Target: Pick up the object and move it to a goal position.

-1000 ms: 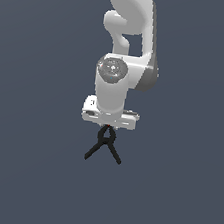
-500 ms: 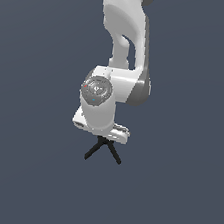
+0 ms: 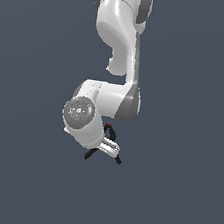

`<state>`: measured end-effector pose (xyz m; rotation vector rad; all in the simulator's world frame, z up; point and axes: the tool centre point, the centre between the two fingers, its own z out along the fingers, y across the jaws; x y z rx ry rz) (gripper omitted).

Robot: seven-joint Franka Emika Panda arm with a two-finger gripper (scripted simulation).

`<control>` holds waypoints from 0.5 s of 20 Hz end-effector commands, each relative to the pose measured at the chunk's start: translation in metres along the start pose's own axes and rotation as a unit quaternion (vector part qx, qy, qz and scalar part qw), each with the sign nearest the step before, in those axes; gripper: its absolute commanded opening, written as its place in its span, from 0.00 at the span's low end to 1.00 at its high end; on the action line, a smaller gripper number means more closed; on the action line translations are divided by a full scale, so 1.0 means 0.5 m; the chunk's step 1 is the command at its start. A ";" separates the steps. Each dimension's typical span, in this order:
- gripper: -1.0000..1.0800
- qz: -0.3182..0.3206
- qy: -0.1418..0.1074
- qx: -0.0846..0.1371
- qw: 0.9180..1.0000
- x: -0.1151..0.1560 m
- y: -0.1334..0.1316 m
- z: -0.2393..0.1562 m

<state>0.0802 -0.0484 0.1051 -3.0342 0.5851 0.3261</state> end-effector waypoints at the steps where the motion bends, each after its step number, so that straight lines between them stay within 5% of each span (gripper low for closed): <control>1: 0.62 0.019 -0.008 0.001 1.000 0.017 0.005 0.010; 10: 0.62 0.080 -0.036 0.001 0.996 0.063 0.026 0.052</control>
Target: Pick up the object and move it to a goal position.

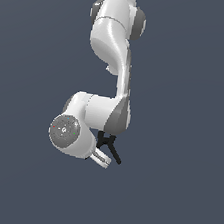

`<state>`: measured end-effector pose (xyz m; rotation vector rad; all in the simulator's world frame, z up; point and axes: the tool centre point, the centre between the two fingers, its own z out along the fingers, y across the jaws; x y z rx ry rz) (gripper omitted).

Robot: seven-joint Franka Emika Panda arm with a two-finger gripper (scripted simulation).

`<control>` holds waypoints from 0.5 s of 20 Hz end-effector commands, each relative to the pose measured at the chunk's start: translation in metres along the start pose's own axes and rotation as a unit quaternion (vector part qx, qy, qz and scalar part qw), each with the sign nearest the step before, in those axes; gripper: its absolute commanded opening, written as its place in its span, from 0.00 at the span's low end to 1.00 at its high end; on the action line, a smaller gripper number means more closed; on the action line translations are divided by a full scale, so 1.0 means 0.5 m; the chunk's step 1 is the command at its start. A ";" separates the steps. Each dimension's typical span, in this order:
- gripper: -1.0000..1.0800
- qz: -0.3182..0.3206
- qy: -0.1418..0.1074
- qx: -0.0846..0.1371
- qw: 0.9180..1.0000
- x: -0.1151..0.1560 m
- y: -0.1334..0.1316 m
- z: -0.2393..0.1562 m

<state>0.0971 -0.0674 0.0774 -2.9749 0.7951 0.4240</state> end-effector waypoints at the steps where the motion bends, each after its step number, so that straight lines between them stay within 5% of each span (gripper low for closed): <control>1: 0.62 0.016 -0.008 0.000 1.000 0.011 0.004 0.011; 10: 0.62 0.053 -0.025 -0.002 0.998 0.033 0.014 0.040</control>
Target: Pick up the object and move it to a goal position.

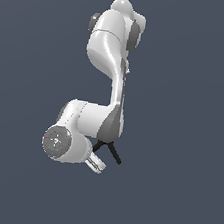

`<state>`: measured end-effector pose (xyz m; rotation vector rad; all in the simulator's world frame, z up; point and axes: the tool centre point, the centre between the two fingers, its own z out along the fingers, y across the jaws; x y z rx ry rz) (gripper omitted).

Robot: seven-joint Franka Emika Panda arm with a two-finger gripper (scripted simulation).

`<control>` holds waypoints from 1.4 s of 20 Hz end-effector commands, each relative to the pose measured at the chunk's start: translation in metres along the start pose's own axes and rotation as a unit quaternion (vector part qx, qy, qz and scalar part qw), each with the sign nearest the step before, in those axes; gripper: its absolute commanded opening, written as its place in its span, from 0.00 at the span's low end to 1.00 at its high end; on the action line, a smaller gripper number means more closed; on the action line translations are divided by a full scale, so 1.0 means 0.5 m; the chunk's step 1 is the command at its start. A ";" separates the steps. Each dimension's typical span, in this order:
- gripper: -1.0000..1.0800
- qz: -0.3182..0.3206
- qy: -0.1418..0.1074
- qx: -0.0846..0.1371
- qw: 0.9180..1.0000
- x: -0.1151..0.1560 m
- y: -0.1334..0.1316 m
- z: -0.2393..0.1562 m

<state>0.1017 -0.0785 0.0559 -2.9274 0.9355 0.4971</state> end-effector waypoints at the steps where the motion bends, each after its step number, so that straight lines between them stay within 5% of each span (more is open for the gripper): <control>1: 0.62 0.007 -0.003 0.000 1.000 0.004 0.001 0.005; 28: 0.62 0.015 -0.007 -0.001 1.000 0.007 0.003 0.072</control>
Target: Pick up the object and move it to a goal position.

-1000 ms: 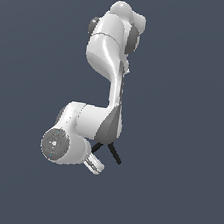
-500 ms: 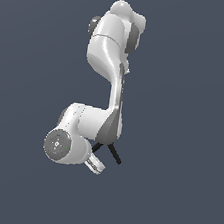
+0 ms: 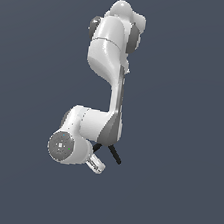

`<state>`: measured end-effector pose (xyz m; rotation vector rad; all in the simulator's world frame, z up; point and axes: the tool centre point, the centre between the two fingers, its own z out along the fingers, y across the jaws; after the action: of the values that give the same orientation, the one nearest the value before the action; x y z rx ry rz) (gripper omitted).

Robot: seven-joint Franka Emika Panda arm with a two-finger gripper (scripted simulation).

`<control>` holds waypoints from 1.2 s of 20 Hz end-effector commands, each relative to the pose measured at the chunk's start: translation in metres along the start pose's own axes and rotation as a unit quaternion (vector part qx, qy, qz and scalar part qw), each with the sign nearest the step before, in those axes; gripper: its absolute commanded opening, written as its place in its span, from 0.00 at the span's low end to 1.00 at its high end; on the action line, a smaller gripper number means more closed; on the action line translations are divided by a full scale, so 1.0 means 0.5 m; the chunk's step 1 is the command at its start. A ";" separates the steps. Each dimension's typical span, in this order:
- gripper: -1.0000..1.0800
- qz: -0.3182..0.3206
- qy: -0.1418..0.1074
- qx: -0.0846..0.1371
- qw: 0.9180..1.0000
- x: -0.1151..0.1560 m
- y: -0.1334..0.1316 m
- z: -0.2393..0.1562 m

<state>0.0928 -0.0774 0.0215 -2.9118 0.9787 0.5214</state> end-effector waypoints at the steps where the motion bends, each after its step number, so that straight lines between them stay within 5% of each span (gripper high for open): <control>1: 0.00 0.000 0.000 0.000 1.000 0.001 0.000 0.001; 15: 0.00 0.000 0.005 0.004 1.000 0.005 0.002 -0.006; 24: 0.00 0.004 0.049 0.035 0.998 0.043 0.026 -0.071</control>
<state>0.1070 -0.0988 0.0408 -2.9011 0.9933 0.3827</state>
